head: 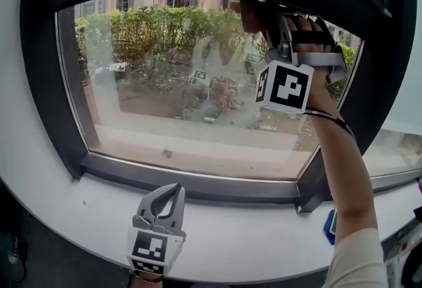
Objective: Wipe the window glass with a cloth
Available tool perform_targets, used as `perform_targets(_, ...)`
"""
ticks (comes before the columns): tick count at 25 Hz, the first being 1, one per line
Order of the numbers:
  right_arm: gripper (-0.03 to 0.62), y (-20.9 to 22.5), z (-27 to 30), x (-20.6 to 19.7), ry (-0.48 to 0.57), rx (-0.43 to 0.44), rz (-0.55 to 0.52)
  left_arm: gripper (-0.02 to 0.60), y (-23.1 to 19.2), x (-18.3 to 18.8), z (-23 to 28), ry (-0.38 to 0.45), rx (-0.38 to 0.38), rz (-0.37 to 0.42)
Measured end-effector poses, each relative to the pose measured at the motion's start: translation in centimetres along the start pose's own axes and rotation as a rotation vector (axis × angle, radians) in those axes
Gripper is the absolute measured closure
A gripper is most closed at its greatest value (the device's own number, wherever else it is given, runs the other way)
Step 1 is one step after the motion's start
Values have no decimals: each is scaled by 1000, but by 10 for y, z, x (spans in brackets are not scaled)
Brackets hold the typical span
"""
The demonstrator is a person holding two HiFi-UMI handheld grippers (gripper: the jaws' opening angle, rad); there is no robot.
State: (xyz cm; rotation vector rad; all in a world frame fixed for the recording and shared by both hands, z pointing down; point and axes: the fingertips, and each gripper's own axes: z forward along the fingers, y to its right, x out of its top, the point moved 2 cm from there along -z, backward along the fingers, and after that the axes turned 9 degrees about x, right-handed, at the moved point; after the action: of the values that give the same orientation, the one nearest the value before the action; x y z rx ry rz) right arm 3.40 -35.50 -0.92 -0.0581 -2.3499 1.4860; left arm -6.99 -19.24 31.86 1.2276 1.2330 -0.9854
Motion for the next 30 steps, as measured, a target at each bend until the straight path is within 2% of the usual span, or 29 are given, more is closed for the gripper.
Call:
perform_targets(9,539,-18,-8,7,27,-7,16,561,2,-6,4,-12,-2,0)
perform_targets(30,539,-71,-31,28,79,54,23,561,6,-7,5,-13,-8,-2)
